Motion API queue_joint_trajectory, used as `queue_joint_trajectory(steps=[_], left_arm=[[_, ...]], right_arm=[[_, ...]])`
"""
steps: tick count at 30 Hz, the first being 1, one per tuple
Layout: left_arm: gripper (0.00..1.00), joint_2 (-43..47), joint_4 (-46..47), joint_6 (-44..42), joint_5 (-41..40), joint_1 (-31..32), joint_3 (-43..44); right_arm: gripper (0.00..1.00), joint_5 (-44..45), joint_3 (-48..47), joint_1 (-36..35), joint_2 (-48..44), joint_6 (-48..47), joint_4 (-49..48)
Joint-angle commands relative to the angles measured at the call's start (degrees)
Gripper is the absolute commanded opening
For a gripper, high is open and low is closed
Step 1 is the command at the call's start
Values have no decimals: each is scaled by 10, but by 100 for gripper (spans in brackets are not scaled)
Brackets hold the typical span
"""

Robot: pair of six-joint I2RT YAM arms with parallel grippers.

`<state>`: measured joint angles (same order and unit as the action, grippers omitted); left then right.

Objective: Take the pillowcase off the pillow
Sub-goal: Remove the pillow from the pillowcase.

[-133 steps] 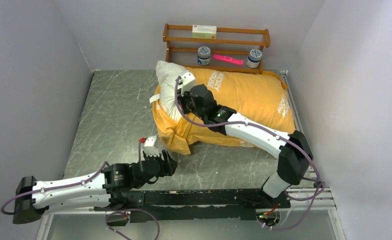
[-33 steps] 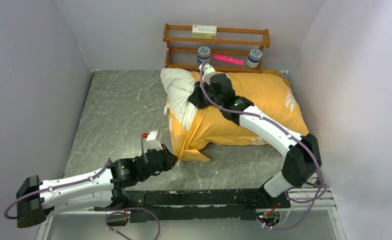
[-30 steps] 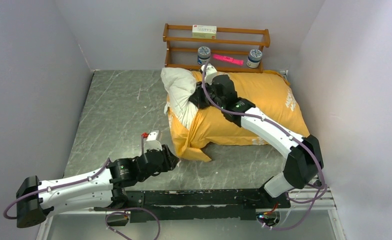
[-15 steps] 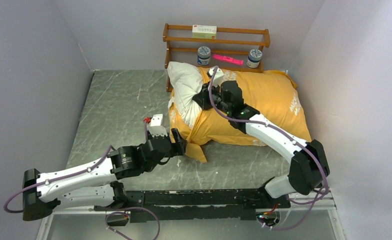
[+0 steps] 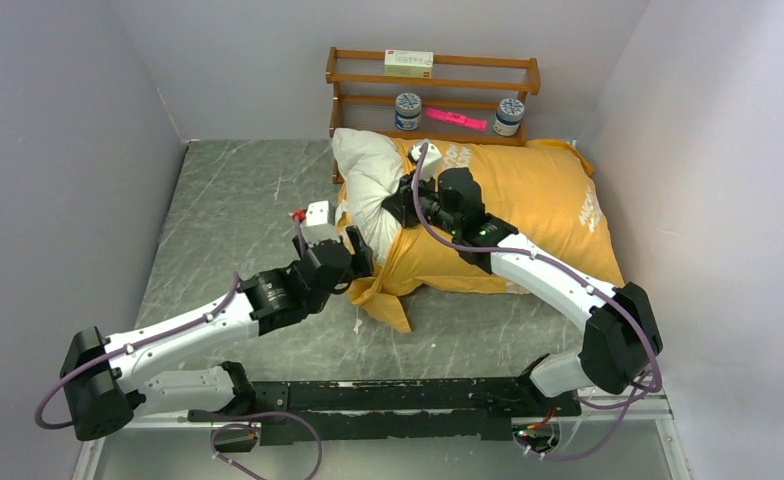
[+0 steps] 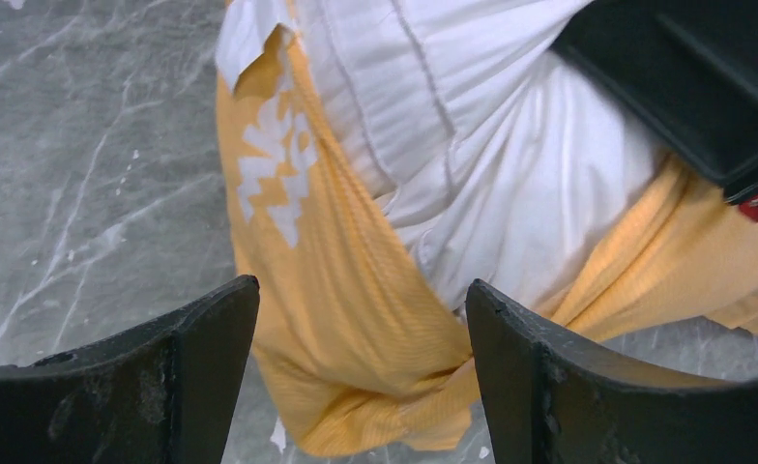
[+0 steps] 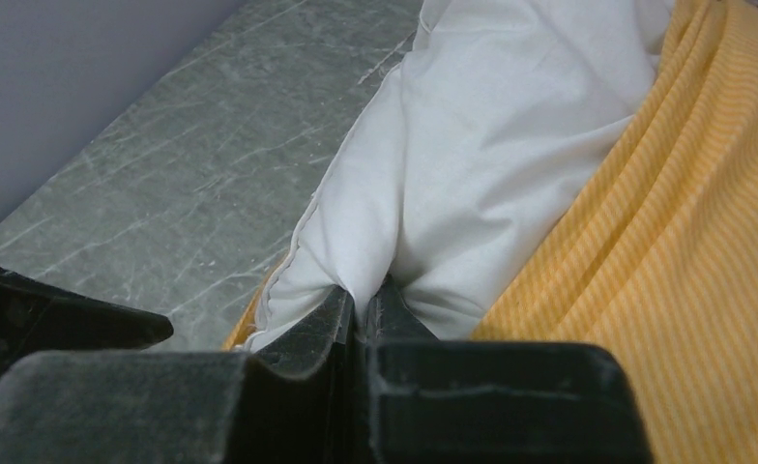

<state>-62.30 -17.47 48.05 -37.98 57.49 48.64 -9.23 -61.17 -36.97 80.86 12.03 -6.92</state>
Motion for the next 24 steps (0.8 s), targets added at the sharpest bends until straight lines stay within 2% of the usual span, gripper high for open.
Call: queue_joint_trajectory(steps=[1, 6, 10, 17, 24], left_arm=[[83, -22, 53, -26, 25, -7, 37], [80, -42, 51, -8, 32, -15, 8], [71, -39, 37, 12, 41, -22, -25], [57, 4, -16, 45, 50, -22, -84], [51, 55, -58, 86, 72, -22, -161]], right_arm=[[0, 18, -10, 2, -31, -2, -64], [0, 19, -13, 0, -34, -3, -65], [0, 29, -17, 0, -37, -7, -60], [0, 41, -20, 1, -45, -9, -62], [0, 52, -30, 1, -51, -6, -66]])
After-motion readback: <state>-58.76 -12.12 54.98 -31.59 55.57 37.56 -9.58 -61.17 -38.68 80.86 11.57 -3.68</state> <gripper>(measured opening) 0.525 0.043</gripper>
